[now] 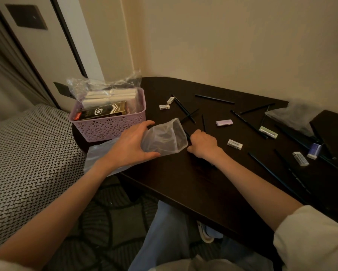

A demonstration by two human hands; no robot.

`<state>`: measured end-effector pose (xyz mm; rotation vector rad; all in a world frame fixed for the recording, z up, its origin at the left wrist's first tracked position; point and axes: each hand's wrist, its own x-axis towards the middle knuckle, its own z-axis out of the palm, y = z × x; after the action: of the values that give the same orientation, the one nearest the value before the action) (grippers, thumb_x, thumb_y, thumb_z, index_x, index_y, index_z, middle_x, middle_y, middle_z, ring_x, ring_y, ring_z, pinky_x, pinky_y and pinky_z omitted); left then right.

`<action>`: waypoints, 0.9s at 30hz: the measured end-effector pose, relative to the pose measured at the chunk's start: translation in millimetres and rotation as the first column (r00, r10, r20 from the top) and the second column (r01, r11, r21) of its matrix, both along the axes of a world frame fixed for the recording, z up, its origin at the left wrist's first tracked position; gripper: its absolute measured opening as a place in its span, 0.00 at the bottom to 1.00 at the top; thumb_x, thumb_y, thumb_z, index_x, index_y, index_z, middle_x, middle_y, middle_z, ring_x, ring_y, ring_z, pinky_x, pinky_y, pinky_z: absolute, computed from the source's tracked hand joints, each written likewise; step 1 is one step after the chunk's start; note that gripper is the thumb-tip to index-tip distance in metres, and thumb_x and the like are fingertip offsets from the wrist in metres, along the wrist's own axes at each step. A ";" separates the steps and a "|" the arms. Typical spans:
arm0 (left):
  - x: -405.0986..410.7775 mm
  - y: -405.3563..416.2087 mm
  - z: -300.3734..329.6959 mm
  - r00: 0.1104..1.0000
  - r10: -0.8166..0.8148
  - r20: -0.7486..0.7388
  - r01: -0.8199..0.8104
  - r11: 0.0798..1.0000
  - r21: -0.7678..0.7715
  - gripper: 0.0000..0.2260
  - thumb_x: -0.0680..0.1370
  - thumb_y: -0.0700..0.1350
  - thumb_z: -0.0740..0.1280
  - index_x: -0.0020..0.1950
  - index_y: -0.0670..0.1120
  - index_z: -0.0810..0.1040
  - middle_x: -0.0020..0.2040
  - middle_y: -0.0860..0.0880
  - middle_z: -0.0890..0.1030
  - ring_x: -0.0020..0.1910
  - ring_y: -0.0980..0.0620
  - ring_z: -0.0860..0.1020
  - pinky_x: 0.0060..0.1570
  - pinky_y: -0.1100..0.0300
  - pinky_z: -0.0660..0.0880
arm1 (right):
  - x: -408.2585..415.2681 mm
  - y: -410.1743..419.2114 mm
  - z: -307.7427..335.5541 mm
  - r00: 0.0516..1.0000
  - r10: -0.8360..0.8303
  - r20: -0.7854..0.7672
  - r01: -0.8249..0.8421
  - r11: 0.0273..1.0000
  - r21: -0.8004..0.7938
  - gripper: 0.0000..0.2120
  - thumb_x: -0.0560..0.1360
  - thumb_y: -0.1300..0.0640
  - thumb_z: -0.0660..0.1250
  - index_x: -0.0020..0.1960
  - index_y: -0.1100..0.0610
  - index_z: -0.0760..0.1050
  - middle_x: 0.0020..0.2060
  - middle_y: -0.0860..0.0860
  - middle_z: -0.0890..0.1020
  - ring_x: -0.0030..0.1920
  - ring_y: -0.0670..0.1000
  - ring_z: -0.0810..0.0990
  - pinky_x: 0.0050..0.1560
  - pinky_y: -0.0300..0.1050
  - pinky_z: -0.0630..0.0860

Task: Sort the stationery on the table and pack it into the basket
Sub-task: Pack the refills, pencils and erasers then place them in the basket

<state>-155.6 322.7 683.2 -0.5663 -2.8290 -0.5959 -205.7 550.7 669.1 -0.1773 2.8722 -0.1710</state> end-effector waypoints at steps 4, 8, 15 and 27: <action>-1.2 -2.6 0.2 1.000 -0.003 0.013 0.003 1.000 -0.005 0.42 0.67 0.61 0.75 0.75 0.49 0.61 0.71 0.48 0.69 0.69 0.50 0.68 0.68 0.46 0.67 | -0.7 -1.7 2.3 1.000 0.007 0.013 -0.007 1.000 0.027 0.15 0.80 0.55 0.63 0.63 0.62 0.71 0.59 0.58 0.72 0.57 0.58 0.75 0.49 0.49 0.73; -4.5 -3.5 1.4 0.999 -0.012 0.034 0.012 1.000 -0.017 0.42 0.67 0.60 0.75 0.75 0.49 0.61 0.71 0.49 0.69 0.69 0.50 0.68 0.68 0.46 0.66 | -6.3 0.0 12.8 0.997 -0.060 0.042 0.059 0.998 0.026 0.12 0.81 0.55 0.59 0.59 0.61 0.73 0.51 0.56 0.74 0.50 0.56 0.76 0.46 0.48 0.72; -12.5 -0.4 8.6 1.000 -0.022 0.020 0.022 1.000 0.007 0.41 0.67 0.60 0.75 0.74 0.48 0.62 0.70 0.48 0.70 0.68 0.50 0.69 0.67 0.47 0.67 | -26.2 24.9 40.9 0.954 -0.298 -0.042 0.276 0.922 -0.271 0.12 0.82 0.60 0.55 0.41 0.58 0.69 0.41 0.55 0.74 0.37 0.52 0.74 0.40 0.46 0.65; -18.0 6.8 7.1 1.000 -0.025 0.017 0.025 1.000 0.003 0.41 0.67 0.61 0.75 0.74 0.49 0.62 0.70 0.49 0.70 0.68 0.51 0.69 0.68 0.47 0.67 | -52.5 30.1 14.7 0.932 -0.352 0.082 0.360 0.880 -0.310 0.14 0.78 0.55 0.66 0.37 0.58 0.67 0.34 0.53 0.72 0.32 0.50 0.72 0.34 0.44 0.69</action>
<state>-173.6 329.4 690.2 -0.6000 -2.8401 -0.6116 -258.2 580.8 683.8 0.2984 2.8057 -0.7080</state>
